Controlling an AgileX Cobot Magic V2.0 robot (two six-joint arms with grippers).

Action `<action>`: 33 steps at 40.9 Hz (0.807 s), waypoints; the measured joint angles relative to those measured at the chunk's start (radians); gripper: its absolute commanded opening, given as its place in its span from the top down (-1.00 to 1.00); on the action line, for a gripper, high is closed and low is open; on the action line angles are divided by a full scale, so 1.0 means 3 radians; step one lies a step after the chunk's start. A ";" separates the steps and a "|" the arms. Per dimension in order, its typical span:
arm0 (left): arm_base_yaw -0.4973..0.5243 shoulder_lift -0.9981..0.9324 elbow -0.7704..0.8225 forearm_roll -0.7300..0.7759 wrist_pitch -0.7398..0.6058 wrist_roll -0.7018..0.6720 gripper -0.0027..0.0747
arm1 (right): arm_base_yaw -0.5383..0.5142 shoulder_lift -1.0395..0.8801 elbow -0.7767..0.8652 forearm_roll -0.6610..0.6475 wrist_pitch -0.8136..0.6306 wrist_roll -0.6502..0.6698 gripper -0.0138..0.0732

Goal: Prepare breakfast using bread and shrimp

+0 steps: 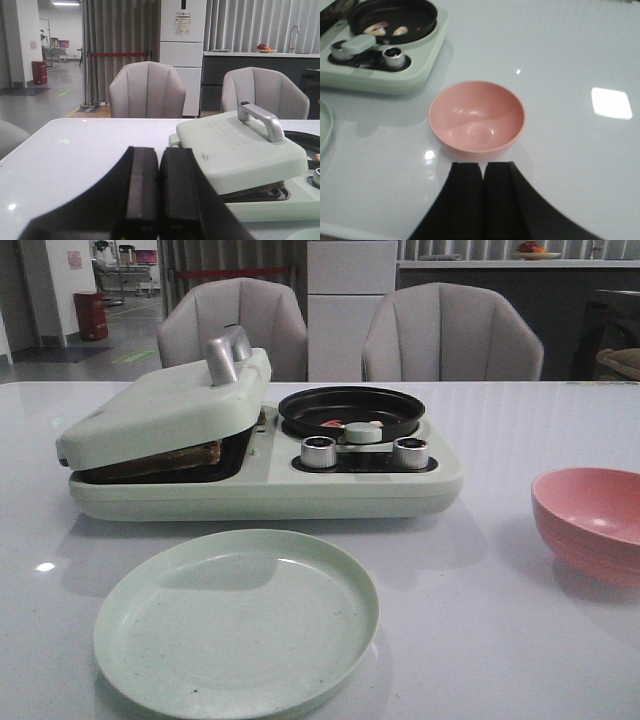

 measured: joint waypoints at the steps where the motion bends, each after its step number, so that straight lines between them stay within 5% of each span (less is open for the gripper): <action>1: 0.0000 0.0000 0.0000 0.0000 0.0000 0.0000 0.67 | -0.0026 -0.0058 0.0116 0.0000 -0.0097 0.0000 0.67; 14: 0.0000 0.0000 0.0000 0.0000 0.0000 0.0000 0.67 | -0.0316 -0.0527 0.1001 0.0000 -0.1247 0.0000 0.67; 33: 0.0000 0.0000 0.0000 0.0000 0.0000 -0.0006 0.67 | -0.0336 -0.0529 0.1015 0.0202 -0.1605 0.0000 0.67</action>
